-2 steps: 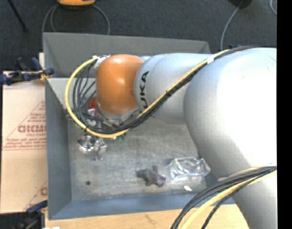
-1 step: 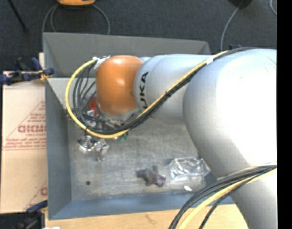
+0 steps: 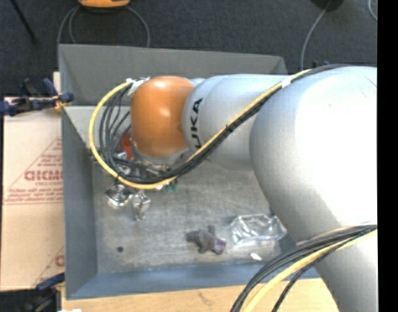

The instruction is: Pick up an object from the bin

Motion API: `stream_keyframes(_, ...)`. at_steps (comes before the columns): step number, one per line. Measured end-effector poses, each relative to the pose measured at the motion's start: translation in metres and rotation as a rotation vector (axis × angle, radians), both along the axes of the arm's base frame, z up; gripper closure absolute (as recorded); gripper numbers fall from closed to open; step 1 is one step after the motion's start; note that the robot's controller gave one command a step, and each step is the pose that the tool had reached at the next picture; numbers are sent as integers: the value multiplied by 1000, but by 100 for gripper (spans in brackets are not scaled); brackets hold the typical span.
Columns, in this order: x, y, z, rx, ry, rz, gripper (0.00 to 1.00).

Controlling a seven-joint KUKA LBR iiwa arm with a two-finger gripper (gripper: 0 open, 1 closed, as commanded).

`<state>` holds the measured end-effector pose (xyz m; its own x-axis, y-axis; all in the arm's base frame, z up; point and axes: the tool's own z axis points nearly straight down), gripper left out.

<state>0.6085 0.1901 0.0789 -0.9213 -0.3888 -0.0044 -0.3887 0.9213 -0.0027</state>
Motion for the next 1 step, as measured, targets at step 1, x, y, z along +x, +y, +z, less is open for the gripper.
stream_keyframes(1, -1, 7, -1, 2, -2, 19, 0)
